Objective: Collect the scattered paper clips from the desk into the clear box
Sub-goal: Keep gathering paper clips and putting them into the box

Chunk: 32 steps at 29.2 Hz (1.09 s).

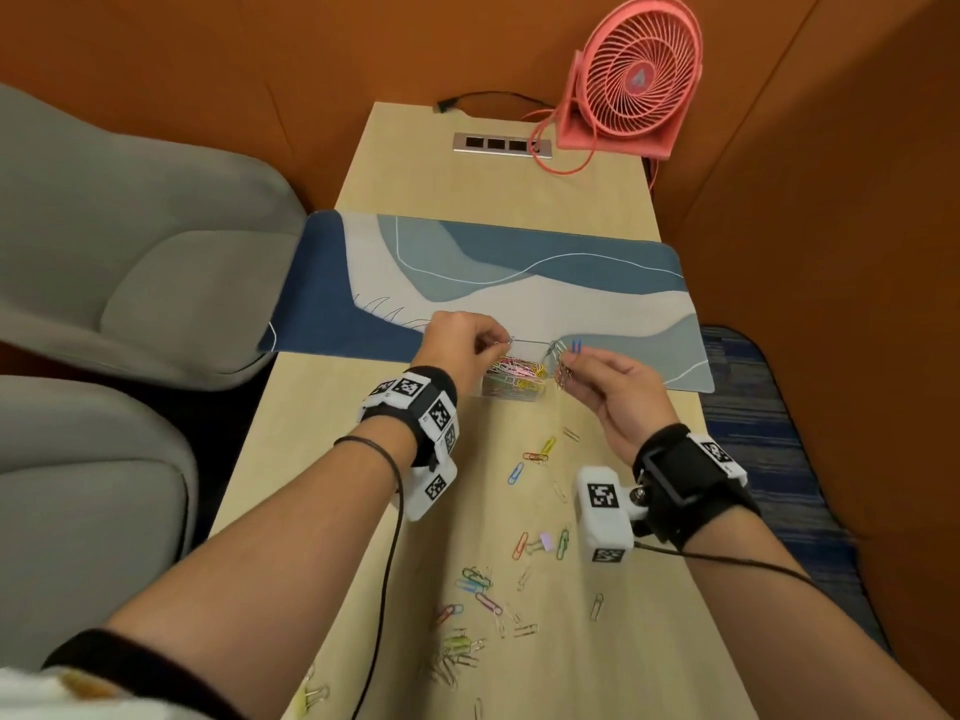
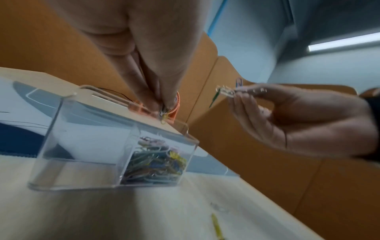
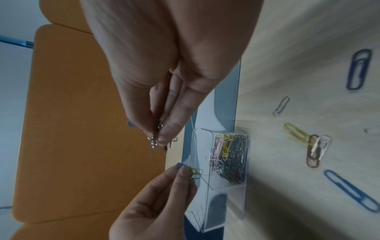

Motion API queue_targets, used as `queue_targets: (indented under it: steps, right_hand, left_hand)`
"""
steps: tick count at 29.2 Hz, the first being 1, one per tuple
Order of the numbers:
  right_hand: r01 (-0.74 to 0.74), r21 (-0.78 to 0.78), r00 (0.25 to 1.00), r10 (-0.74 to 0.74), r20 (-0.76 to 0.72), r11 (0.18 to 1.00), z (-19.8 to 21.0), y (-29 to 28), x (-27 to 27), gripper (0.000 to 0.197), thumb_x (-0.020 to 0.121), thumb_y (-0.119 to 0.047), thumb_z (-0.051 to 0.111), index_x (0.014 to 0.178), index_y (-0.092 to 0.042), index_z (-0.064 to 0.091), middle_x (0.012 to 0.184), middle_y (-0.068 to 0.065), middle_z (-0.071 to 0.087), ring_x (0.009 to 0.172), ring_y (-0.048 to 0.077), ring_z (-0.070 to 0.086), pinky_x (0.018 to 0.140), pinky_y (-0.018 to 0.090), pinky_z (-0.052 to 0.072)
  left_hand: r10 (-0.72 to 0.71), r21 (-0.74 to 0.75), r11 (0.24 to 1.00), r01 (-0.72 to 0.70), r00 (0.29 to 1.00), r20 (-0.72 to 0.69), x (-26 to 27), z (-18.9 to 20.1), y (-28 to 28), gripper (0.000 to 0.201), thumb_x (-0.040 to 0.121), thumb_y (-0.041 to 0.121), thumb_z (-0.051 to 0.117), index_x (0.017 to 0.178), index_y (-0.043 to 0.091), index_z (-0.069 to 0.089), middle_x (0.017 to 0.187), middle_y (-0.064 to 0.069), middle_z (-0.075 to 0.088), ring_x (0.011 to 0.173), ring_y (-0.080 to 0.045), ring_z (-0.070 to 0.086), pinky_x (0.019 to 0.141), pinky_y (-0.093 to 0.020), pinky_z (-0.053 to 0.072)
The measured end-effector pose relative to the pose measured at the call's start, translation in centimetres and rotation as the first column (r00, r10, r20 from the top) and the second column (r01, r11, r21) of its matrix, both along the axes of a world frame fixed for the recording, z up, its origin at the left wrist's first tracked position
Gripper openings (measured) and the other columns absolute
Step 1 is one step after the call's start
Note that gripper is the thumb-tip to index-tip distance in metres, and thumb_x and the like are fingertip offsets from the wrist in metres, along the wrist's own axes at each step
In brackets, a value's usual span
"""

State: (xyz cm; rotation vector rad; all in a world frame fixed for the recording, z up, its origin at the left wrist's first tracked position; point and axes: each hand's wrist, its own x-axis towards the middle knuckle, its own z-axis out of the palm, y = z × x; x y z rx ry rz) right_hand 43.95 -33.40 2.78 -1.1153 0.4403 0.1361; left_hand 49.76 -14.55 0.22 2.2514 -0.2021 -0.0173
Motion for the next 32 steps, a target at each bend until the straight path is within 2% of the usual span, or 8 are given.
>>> queue_targets:
  steps: [5, 10, 14, 19, 21, 25, 29, 32]
  right_hand:
    - [0.029, -0.028, 1.000, -0.029, -0.005, 0.999, -0.8, -0.2, 1.1, 0.012, 0.080, 0.006, 0.068, 0.092, 0.006, 0.068, 0.082, 0.012, 0.071, 0.068, 0.016, 0.069, 0.065, 0.020, 0.056]
    - [0.061, -0.036, 0.998, -0.062, -0.022, 0.997, -1.6, -0.1, 1.3, 0.020, 0.079, 0.008, 0.069, 0.098, 0.011, 0.065, 0.077, 0.011, 0.072, 0.064, 0.016, 0.070, 0.063, 0.020, 0.056]
    - [0.065, -0.073, 0.998, -0.066, -0.022, 0.995, -1.8, 0.2, 1.7, 0.018, 0.078, 0.007, 0.070, 0.095, 0.010, 0.066, 0.073, 0.009, 0.072, 0.061, 0.015, 0.069, 0.061, 0.020, 0.056]
    - [0.026, -0.383, 0.997, 0.006, 0.082, 0.923, -1.9, 0.9, 2.9, 0.013, 0.075, 0.001, 0.076, 0.087, 0.000, 0.073, 0.081, 0.014, 0.073, 0.068, 0.017, 0.069, 0.068, 0.023, 0.057]
    - [0.019, -0.570, 0.984, 0.084, 0.154, 0.822, -1.9, 1.3, 3.6, 0.009, 0.075, -0.002, 0.076, 0.083, -0.006, 0.075, 0.077, 0.010, 0.074, 0.066, 0.016, 0.069, 0.068, 0.024, 0.058]
    - [0.030, -0.876, 0.915, 0.340, 0.218, 0.481, -2.1, 2.2, 4.7, 0.006, 0.074, -0.010, 0.074, 0.076, -0.015, 0.077, 0.067, -0.006, 0.072, 0.061, 0.007, 0.067, 0.073, 0.020, 0.055]
    - [-0.001, -0.982, 0.827, 0.552, 0.106, 0.190, -2.7, 2.7, 5.2, 0.013, 0.076, -0.007, 0.068, 0.082, -0.014, 0.077, 0.074, 0.000, 0.073, 0.069, 0.015, 0.067, 0.080, 0.028, 0.054]
    - [-0.016, -1.000, 0.767, 0.641, 0.005, 0.027, -3.0, 2.6, 5.4, 0.013, 0.080, -0.008, 0.066, 0.086, -0.011, 0.077, 0.083, 0.005, 0.075, 0.079, 0.023, 0.067, 0.082, 0.032, 0.052]
  left_hand:
    - [-0.089, 0.170, 0.982, 0.083, 0.996, 0.027, 0.3, -2.0, -0.6, 0.008, 0.083, 0.018, 0.071, 0.089, 0.019, 0.077, 0.082, 0.001, 0.074, 0.078, -0.018, 0.066, 0.083, -0.032, 0.054]
    - [-0.095, 0.167, 0.982, 0.087, 0.995, 0.043, 0.7, -2.8, -0.5, 0.009, 0.080, 0.016, 0.073, 0.088, 0.018, 0.077, 0.082, 0.000, 0.073, 0.075, -0.017, 0.067, 0.080, -0.035, 0.057]
    - [-0.115, 0.141, 0.984, 0.113, 0.993, 0.005, 0.9, -2.7, -0.4, 0.021, 0.081, 0.006, 0.065, 0.096, 0.016, 0.077, 0.091, -0.002, 0.075, 0.081, -0.017, 0.069, 0.086, -0.033, 0.056]
    - [-0.117, 0.070, 0.992, 0.109, 0.987, 0.114, 0.2, -2.1, 0.2, 0.028, 0.079, 0.001, 0.058, 0.093, 0.018, 0.076, 0.091, 0.001, 0.072, 0.080, -0.014, 0.064, 0.082, -0.031, 0.055]
    - [-0.088, 0.038, 0.996, 0.082, 0.979, 0.183, -0.4, -1.9, 0.7, 0.028, 0.075, 0.000, 0.060, 0.088, 0.020, 0.073, 0.086, 0.004, 0.065, 0.076, -0.010, 0.057, 0.076, -0.027, 0.051]
    - [-0.007, -0.018, 1.000, 0.011, 0.984, 0.177, -1.6, -2.1, 2.1, 0.028, 0.070, -0.001, 0.057, 0.084, 0.022, 0.064, 0.085, 0.005, 0.056, 0.080, -0.012, 0.051, 0.072, -0.024, 0.044]
    - [0.026, -0.045, 0.999, -0.019, 0.985, 0.173, -2.9, -2.7, 3.7, 0.030, 0.069, -0.004, 0.056, 0.079, 0.024, 0.055, 0.085, 0.002, 0.057, 0.079, -0.012, 0.051, 0.071, -0.020, 0.041]
    - [0.041, -0.033, 0.999, -0.036, 0.985, 0.169, -4.1, -3.5, 4.7, 0.029, 0.070, -0.003, 0.056, 0.079, 0.024, 0.054, 0.084, 0.005, 0.057, 0.080, -0.011, 0.051, 0.070, -0.016, 0.038]
